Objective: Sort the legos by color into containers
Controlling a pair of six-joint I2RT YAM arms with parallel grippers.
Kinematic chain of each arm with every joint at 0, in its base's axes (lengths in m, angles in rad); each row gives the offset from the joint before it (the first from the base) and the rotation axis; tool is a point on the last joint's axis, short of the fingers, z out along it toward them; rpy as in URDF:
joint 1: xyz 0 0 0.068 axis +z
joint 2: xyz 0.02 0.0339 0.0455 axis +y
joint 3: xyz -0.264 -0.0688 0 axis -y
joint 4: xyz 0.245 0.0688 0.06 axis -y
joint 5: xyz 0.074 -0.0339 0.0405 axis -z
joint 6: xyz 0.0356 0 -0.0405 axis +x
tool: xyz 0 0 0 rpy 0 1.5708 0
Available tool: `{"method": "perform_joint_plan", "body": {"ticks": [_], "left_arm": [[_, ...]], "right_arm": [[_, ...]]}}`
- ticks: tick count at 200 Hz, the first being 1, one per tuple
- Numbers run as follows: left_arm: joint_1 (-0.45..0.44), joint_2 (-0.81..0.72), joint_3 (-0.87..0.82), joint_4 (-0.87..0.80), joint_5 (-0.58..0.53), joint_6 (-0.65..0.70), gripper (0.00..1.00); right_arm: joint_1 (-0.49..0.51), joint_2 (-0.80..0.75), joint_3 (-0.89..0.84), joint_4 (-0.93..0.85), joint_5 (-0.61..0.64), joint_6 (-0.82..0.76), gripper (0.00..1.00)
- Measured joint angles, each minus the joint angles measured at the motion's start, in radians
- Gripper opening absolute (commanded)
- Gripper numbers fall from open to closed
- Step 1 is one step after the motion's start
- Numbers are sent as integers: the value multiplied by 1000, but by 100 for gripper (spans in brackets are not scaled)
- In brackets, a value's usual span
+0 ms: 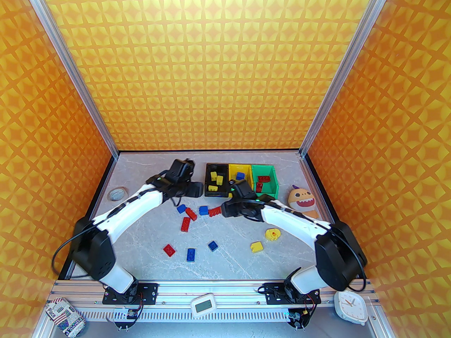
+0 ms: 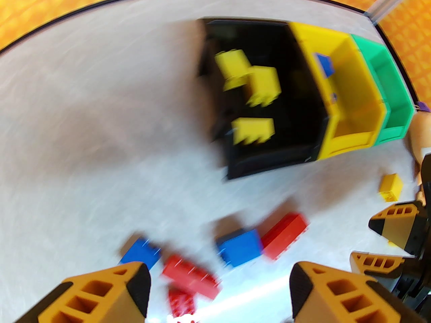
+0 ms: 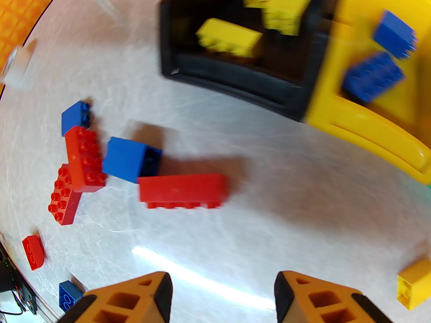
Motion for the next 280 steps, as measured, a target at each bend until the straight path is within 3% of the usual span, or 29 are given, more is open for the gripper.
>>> {"method": "perform_joint_plan", "body": {"ticks": [89, 210, 280], "left_arm": [[220, -282, -185, -52, -32, -20, 73], [226, -355, -217, -90, -34, -20, 73], [226, -385, -220, -99, -34, -20, 73]], "right_arm": [[214, 244, 186, 25, 21, 19, 52], [262, 549, 533, -29, 55, 0, 47], [263, 610, 592, -59, 94, -20, 40]]}}
